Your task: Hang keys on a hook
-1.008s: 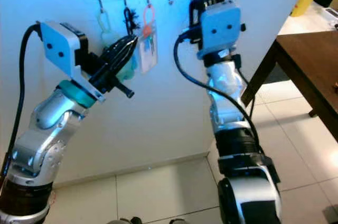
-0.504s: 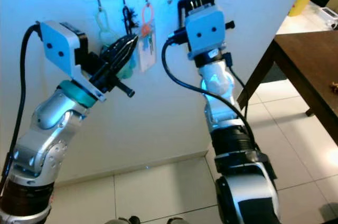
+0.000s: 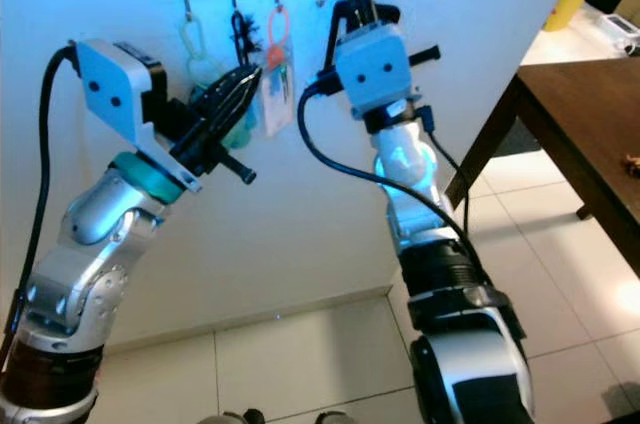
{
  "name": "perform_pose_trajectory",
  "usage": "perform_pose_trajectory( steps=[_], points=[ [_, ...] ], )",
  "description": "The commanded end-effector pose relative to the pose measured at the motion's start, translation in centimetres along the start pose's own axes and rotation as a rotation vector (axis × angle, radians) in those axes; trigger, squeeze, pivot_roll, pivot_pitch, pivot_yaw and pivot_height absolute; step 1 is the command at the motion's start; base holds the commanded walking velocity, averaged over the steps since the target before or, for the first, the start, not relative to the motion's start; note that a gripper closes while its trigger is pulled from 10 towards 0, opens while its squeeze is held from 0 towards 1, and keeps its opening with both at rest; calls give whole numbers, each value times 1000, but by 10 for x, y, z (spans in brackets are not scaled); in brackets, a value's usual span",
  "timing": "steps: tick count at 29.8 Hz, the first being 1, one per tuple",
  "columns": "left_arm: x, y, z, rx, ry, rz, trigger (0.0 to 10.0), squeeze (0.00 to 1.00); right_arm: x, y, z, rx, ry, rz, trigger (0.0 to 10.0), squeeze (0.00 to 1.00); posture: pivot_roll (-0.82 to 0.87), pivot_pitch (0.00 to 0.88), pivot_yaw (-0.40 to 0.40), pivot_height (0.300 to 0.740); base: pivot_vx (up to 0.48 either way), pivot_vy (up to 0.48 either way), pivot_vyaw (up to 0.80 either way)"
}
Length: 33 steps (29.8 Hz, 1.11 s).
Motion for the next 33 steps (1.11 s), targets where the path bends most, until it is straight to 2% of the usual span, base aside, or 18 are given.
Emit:
perform_pose_trajectory(
  steps=[1,5,6,7,8,11,12,13,14,17,19,21,24,25,26,28,30,33],
  points=[
    [-2,-5,1,-18,8,-11,10000,0,-11,-22,9,-94,46,51,10000,0,58,64,94,740,0,0,0],
    [-2,-5,1,-18,9,-11,10000,0,-12,-26,10,-109,54,78,10000,0,58,64,94,740,0,0,0],
    [-2,-5,1,-19,9,-12,10000,0,-12,-28,11,-118,57,98,10000,549,57,63,94,740,0,0,0],
    [-2,-5,1,-19,9,-12,10000,0,-12,-28,11,-118,57,98,10000,549,57,63,94,740,0,0,0],
    [-2,-5,0,-18,9,-12,10000,0,-11,-30,12,-125,50,98,10000,1000,57,63,95,740,0,0,0],
    [-2,-5,0,-19,9,-13,10000,0,-10,-27,13,-109,39,61,10000,1000,57,63,95,740,0,0,0],
    [-2,-6,0,-20,9,-14,10000,0,-10,-20,16,-73,22,-31,10000,282,58,67,94,740,0,0,0],
    [-2,-6,0,-20,9,-14,10000,0,-10,-20,16,-73,22,-31,10000,282,58,67,94,740,0,0,0],
    [-2,-6,1,-22,10,-15,10000,0,-8,-14,20,-43,-2,-135,10000,0,58,67,94,740,0,0,0],
    [-2,-6,1,-24,11,-17,10000,0,-6,-11,25,-27,-24,-215,10000,0,62,70,95,740,0,0,0],
    [-2,-9,5,-39,5,-33,10000,0,-7,-17,47,-64,-53,-395,10000,0,62,80,101,740,0,0,0],
    [-2,-9,5,-39,5,-33,10000,0,-7,-17,47,-64,-53,-395,10000,0,62,80,101,740,0,0,0],
    [-2,-13,11,-63,-8,-61,10000,0,-9,-30,81,-145,-110,-484,10000,0,48,88,109,740,0,0,0],
    [-2,-19,15,-86,-18,-86,10000,0,-11,-39,102,-200,-142,-488,10000,0,37,92,112,740,0,0,0],
    [-2,-19,15,-86,-18,-86,10000,0,-11,-39,102,-200,-142,-488,10000,0,37,92,112,740,0,0,0],
    [-1,-31,24,-137,-24,-137,10000,0,-13,-53,134,-286,-197,-475,10000,0,28,94,115,740,0,0,0],
    [-1,-31,24,-137,-24,-137,10000,0,-13,-53,134,-286,-197,-475,10000,0,28,94,115,740,0,0,0],
    [-13,-68,49,-311,71,-275,10000,0,-8,-60,169,-361,-289,-418,10000,0,17,97,119,740,0,0,0]
  ],
)
Point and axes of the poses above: a point about 5 cm out from each wrist's last joint towards the gripper, its own z axis pointing back from the gripper into the wrist, its own y axis along the axis of the wrist's last joint, x = y × z, the point moved 6 cm from there along -z, pointing out of the wrist towards the gripper, and after that the axes turned 15 degrees about -z, right-handed, at the moved point
